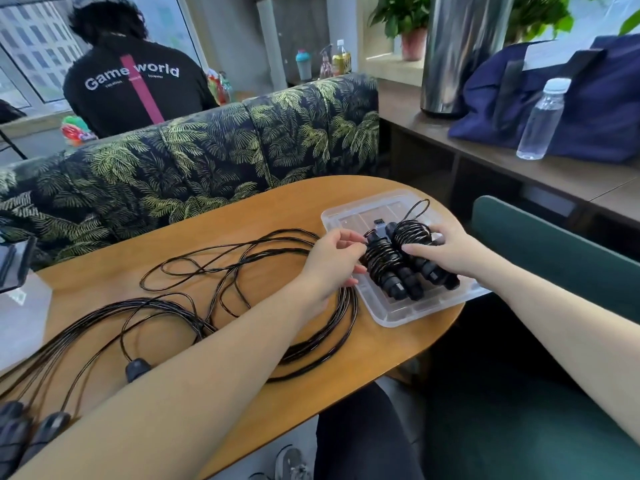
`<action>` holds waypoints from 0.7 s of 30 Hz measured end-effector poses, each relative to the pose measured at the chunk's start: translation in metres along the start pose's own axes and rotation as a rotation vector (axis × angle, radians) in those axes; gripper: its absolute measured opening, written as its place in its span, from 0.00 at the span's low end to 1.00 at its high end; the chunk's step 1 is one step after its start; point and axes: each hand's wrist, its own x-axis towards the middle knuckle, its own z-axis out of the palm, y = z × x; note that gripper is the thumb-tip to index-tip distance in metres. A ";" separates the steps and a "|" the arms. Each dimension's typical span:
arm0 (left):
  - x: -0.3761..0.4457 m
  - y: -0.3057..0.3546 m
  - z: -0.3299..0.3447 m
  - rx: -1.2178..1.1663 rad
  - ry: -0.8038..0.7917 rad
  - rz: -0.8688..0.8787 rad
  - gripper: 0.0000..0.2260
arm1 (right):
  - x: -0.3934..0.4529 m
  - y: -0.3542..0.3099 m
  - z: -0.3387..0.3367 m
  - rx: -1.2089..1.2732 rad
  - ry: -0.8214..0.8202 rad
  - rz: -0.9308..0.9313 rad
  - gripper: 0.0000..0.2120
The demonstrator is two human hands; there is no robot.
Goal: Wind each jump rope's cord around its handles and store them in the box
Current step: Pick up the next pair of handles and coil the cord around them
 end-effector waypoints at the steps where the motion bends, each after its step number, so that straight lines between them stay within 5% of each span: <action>1: -0.001 -0.001 -0.003 0.014 -0.005 -0.002 0.04 | 0.002 0.000 0.000 -0.013 -0.009 0.010 0.31; 8: -0.017 -0.006 -0.023 0.014 -0.004 -0.014 0.05 | 0.000 0.001 0.002 -0.165 0.108 0.067 0.36; 15: -0.045 -0.020 -0.058 0.019 0.000 -0.023 0.06 | -0.025 -0.028 0.020 -0.372 0.201 -0.189 0.27; 21: -0.076 -0.045 -0.106 0.021 0.028 -0.049 0.06 | -0.053 -0.066 0.066 -0.354 0.060 -0.362 0.24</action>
